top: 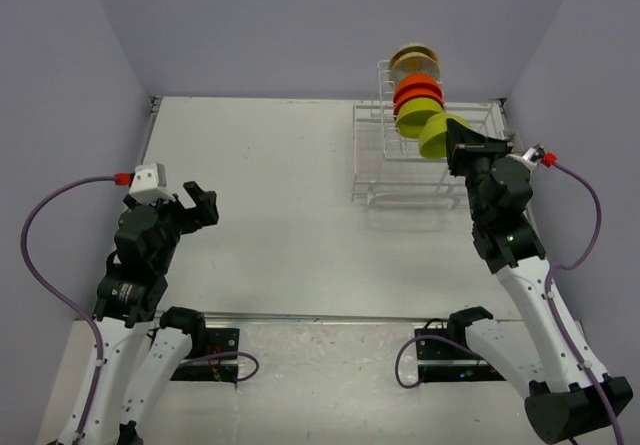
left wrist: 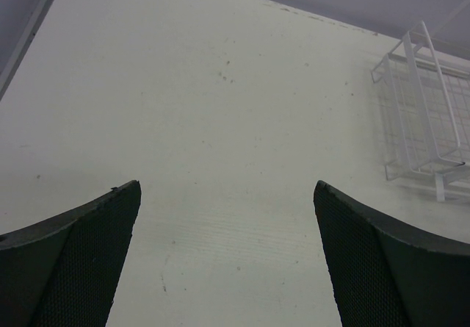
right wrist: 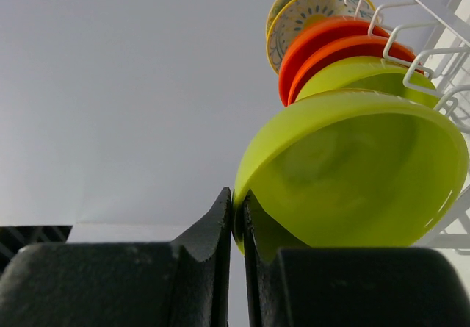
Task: Unload the bowls from the dish rack
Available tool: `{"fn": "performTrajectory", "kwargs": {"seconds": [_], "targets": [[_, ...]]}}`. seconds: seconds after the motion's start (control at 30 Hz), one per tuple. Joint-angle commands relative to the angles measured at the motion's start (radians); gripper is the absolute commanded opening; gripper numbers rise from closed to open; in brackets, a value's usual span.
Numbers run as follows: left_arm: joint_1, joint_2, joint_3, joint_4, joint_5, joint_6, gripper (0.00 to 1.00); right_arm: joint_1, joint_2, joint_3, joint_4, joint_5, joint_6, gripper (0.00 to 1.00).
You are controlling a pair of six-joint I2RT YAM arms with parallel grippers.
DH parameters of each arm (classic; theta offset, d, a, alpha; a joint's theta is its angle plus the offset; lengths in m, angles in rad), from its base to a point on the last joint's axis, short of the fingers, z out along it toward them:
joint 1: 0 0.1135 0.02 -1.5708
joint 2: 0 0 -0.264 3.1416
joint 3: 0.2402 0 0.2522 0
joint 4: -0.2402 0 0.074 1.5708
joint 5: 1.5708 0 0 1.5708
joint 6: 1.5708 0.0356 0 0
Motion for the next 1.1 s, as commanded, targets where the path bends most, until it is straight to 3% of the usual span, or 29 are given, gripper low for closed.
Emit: {"fn": "performTrajectory", "kwargs": {"seconds": [0.0,0.07,0.17,0.23,0.27,0.33,0.37,0.4,0.47,0.53,0.57,0.7,0.77,0.93,1.07], "targets": [[-0.005,0.021,0.0,0.035,-0.003,-0.001,1.0,-0.003,-0.028,0.026,0.04,-0.029,-0.142,0.0],[-0.005,0.03,0.004,0.032,0.002,0.002,1.0,-0.003,-0.016,0.058,0.026,-0.084,-0.196,0.0],[-0.005,0.056,0.038,0.015,0.031,0.005,1.0,-0.002,0.012,0.127,0.038,-0.218,-0.422,0.0],[-0.005,0.073,0.114,-0.022,0.072,-0.001,1.0,0.001,0.038,0.184,0.022,-0.361,-0.634,0.0],[-0.005,0.093,0.151,-0.04,0.126,-0.014,1.0,0.024,0.075,0.246,-0.047,-0.512,-0.781,0.0],[-0.005,0.119,0.27,-0.051,0.166,-0.036,1.0,0.096,0.115,0.326,-0.154,-0.62,-0.964,0.0],[-0.005,0.16,0.317,-0.057,0.225,-0.059,1.0,0.154,0.159,0.403,-0.301,-0.601,-1.059,0.0],[-0.005,0.188,0.36,-0.062,0.256,-0.067,1.0,0.265,0.184,0.432,-0.363,-0.58,-1.219,0.0],[-0.007,0.301,0.487,-0.069,0.342,-0.091,1.0,0.375,0.24,0.457,-0.492,-0.453,-1.382,0.0],[-0.005,0.387,0.581,-0.066,0.431,-0.088,1.0,0.53,0.271,0.428,-0.527,-0.368,-1.478,0.0],[-0.007,0.485,0.61,-0.078,0.456,-0.084,1.0,0.628,0.293,0.402,-0.523,-0.347,-1.606,0.0],[-0.064,0.694,0.76,-0.149,0.605,-0.068,1.0,0.835,0.355,0.307,-0.497,-0.221,-1.866,0.0],[-0.143,0.736,0.756,-0.151,0.588,-0.08,1.0,0.877,0.368,0.279,-0.451,-0.187,-1.941,0.0],[-0.197,0.758,0.594,-0.1,0.672,-0.139,1.0,0.941,0.32,0.117,-0.296,-0.366,-2.158,0.0],[-0.261,0.75,0.502,-0.088,0.623,-0.128,1.0,0.941,0.291,0.052,-0.236,-0.432,-2.287,0.0]]}}
